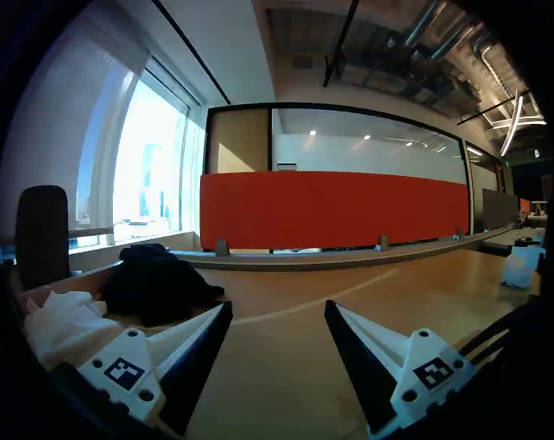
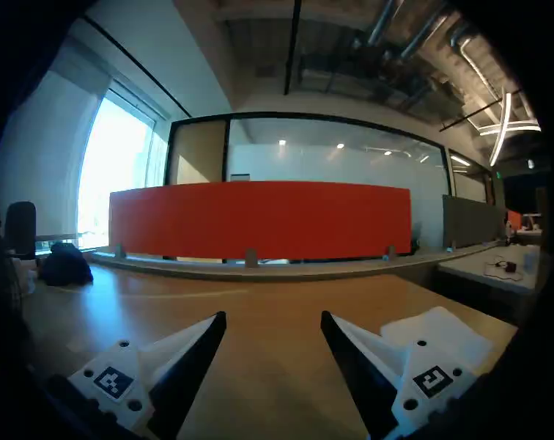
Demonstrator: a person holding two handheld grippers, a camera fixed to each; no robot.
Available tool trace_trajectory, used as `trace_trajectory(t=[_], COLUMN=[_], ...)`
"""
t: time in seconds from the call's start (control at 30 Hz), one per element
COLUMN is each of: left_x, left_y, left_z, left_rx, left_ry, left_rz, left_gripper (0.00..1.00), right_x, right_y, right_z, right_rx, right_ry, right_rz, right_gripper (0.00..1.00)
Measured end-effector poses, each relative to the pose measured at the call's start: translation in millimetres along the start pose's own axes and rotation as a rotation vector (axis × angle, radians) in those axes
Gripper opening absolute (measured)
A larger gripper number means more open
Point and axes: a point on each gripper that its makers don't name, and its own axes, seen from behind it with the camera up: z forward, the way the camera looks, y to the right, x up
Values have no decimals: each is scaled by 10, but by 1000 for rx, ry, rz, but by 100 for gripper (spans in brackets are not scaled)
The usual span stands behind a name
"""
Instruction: Fold towel
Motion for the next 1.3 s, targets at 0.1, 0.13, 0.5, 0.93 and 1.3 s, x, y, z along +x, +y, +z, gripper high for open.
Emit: trace_trajectory(t=[0.1, 0.13, 0.5, 0.93, 1.3], left_x=[-1, -1, -4, -2, 0], left_y=[1, 0, -3, 0, -4], left_z=[1, 1, 2, -1, 0], left_rx=[0, 0, 0, 0, 0], left_ry=[0, 0, 0, -1, -1], left_rz=[0, 0, 0, 1, 1], left_gripper=[93, 93, 93, 96, 96], right_x=[2, 3, 6, -3, -9], right_y=[-8, -8, -22, -18, -15], right_z=[2, 1, 6, 10, 13], right_rx=[2, 2, 9, 9, 8], right_ry=[-1, -1, -1, -1, -1], right_rz=[0, 0, 0, 0, 0], right_gripper=[100, 100, 100, 100, 100])
